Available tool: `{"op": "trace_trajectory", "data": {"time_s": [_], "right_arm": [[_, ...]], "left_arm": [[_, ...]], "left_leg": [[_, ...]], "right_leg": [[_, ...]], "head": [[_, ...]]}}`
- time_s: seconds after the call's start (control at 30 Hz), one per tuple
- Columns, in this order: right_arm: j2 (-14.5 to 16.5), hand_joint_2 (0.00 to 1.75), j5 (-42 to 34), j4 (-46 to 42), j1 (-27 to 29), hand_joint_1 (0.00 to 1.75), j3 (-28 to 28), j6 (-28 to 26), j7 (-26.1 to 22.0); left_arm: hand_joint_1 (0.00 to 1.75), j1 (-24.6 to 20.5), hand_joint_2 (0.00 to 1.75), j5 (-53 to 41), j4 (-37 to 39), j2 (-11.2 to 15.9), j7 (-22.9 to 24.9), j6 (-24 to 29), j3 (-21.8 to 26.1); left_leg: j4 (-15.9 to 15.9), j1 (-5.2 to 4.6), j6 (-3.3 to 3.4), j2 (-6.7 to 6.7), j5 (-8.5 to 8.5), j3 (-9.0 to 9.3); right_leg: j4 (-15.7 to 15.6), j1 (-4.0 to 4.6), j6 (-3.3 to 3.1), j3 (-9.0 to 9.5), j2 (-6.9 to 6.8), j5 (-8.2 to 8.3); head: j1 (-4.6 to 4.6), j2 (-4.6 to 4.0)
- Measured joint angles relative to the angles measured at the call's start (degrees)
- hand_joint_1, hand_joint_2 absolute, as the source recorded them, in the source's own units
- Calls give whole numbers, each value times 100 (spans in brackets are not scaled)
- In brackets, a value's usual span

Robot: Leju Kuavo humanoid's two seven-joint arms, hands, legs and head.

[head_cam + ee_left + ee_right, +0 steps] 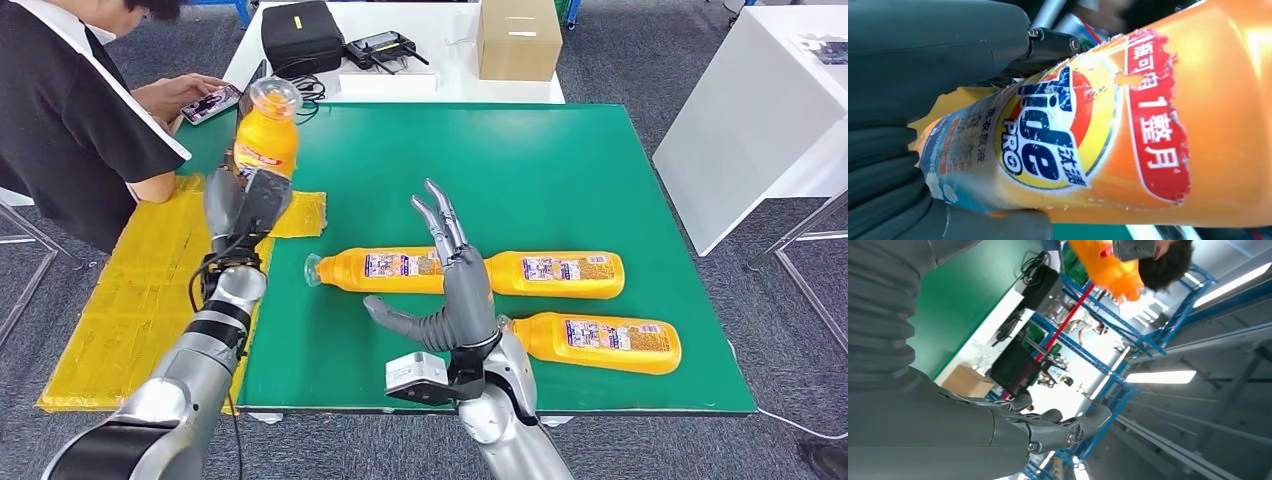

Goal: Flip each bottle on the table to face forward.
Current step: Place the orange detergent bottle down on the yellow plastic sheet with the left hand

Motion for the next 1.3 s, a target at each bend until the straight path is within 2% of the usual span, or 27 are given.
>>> {"op": "trace_trajectory", "data": {"time_s": [0.07,0.17,0.27,0.4,0.47,0.57,0.67,0.73,0.83,1.0,1.13,1.3], "right_arm": [[-52,175,43,-87,14,0,84,-30,36],[-156,175,169,-188,18,0,198,-91,136],[-270,175,286,-249,21,0,277,-101,243],[-460,175,521,-293,13,0,342,-67,539],[-547,175,575,-305,10,0,358,-53,602],[-639,175,624,-318,4,0,386,-15,665],[-800,175,743,-306,-52,0,402,97,822],[-939,175,816,-258,-138,0,405,177,896],[-1093,175,879,-114,-274,0,400,287,927],[-1155,175,885,96,-440,0,402,401,919],[-1155,175,883,203,-535,0,406,436,915],[-1155,175,888,294,-607,0,418,443,912]], "left_arm": [[175,-95,175,-320,208,107,99,195,226],[175,-170,175,-1284,416,237,333,417,623],[175,-212,175,-2121,550,318,483,450,1121],[175,-149,175,-3802,475,359,680,459,1832],[175,-103,175,-4169,405,360,699,462,2118],[175,-19,175,-4426,298,355,579,464,2369],[175,251,175,-5068,-36,304,117,469,2493],[175,519,175,-5336,-308,247,-109,471,2501],[175,931,175,-5504,-612,165,-142,471,2365],[175,1396,175,-5549,-798,209,500,471,1678],[175,1539,175,-5550,-800,359,955,471,1032],[175,1492,175,-5548,-689,500,787,464,864]], "left_leg": [[0,0,0,-2,0,-3],[0,-1,0,-2,0,-4],[0,-4,0,1,0,-4],[0,-7,1,-1,0,-5],[0,-6,0,-1,-1,-4],[0,-4,0,-1,-1,-4],[0,-5,0,-1,-1,-4],[0,-7,1,1,-1,-3],[0,-10,2,3,-2,-2],[0,-8,2,-4,-2,-5],[0,-5,2,-7,-2,-5],[0,-4,2,-3,-2,-3]], "right_leg": [[0,1,0,0,-1,-1],[0,-2,0,0,0,-1],[-2,-5,0,0,0,0],[-3,-5,0,0,-1,-1],[-3,-5,0,0,-1,-1],[-3,-4,0,-1,0,-1],[-3,-5,0,0,0,-1],[-4,-5,0,0,0,-1],[-6,-6,0,-1,1,-1],[-6,-6,0,-1,-2,-1],[-6,-6,0,-1,-2,-1],[-5,-5,0,0,-1,0]], "head": [[1,0],[2,0],[2,0],[3,0],[3,0],[2,0],[1,0],[2,0],[3,0],[2,0],[2,0],[2,0]]}}
